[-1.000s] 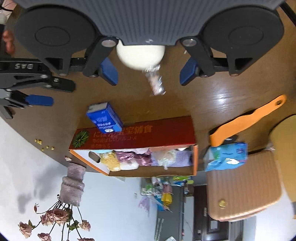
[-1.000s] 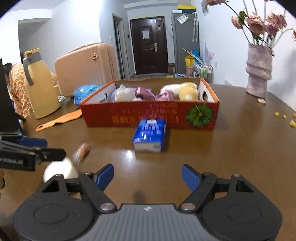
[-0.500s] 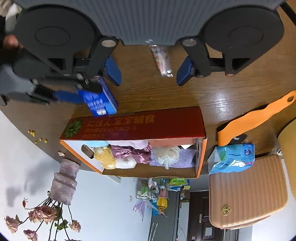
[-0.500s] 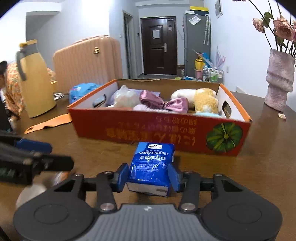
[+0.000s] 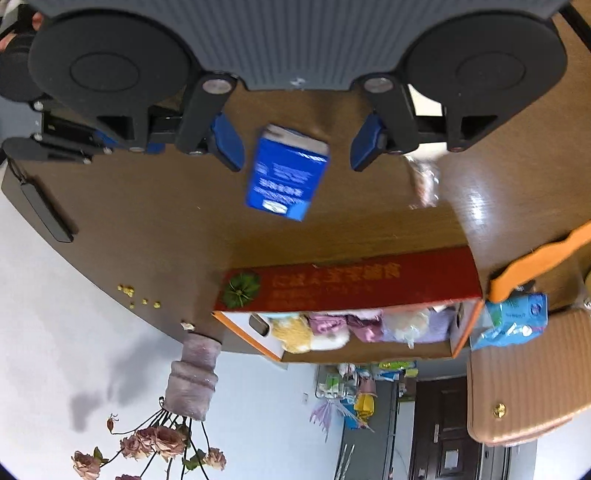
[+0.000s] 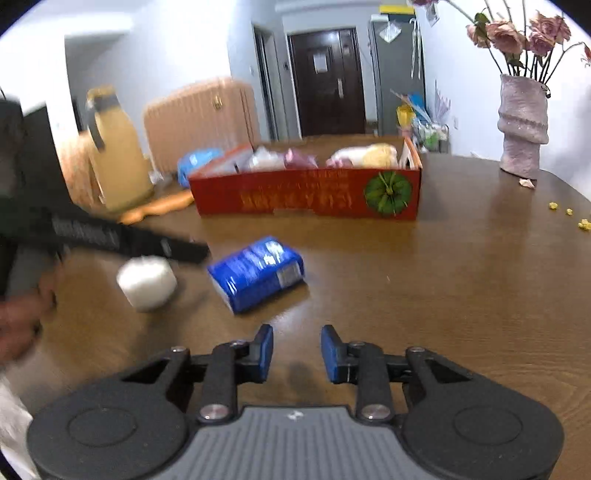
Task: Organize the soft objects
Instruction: 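Carry the blue handkerchief packet into the box with both tools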
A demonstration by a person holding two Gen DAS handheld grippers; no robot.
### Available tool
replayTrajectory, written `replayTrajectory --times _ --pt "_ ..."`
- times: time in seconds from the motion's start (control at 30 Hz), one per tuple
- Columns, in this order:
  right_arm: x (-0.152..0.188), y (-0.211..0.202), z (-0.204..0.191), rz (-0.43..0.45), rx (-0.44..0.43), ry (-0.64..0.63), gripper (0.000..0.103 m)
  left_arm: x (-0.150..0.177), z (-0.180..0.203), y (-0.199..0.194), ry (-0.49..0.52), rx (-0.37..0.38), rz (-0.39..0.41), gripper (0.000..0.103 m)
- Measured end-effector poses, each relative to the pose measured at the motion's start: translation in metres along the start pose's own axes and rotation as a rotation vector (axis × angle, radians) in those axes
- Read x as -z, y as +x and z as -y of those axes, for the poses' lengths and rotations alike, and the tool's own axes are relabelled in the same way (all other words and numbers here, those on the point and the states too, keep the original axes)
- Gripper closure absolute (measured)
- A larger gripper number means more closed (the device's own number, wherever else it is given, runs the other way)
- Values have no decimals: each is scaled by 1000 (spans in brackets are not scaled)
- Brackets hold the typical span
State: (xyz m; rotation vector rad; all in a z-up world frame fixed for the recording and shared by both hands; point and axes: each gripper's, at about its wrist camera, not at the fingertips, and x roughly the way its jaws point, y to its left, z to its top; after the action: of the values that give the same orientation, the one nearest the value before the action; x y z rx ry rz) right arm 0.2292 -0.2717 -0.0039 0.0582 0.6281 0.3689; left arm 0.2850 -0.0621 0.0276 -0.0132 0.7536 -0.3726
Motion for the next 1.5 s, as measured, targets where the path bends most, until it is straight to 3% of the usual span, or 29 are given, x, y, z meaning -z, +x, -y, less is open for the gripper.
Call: replayTrajectory --times 0.1,0.17,0.27,0.4,0.57,0.73,0.83,1.03,1.13,1.2,1.3,1.43,1.5 --pt "-9 12 2 20 21 -25 74 6 0 5 -59 -7 -34 48" --pt "-24 30 10 32 29 -12 73 6 -3 11 -134 33 -73 50" --pt "-51 63 34 15 -31 91 68 6 -7 20 -196 53 -92 51" --pt "-73 98 49 -24 -186 179 66 -1 -21 40 -289 68 -102 55" --pt "-64 117 43 -84 -234 203 75 2 -42 53 -446 166 -138 66" --pt "-25 64 44 -63 -216 310 81 10 -44 42 -455 221 -157 73" --pt "-7 44 47 -50 -194 367 81 14 -36 43 -412 220 -164 71" --pt "-8 48 48 -51 -163 368 77 11 -30 46 -383 215 -171 71" --pt "-13 49 43 -48 -155 342 83 5 -27 41 -349 177 -136 73" --pt "-24 47 44 -22 -165 326 85 -9 -26 36 -333 175 -112 73" --pt "-62 45 48 49 -160 287 85 -56 -32 35 -304 207 -56 73" --pt "-149 65 57 166 -122 195 85 -140 -50 56 -231 217 37 73" --pt "-193 95 64 176 -98 185 85 -178 -71 84 -246 218 32 73"
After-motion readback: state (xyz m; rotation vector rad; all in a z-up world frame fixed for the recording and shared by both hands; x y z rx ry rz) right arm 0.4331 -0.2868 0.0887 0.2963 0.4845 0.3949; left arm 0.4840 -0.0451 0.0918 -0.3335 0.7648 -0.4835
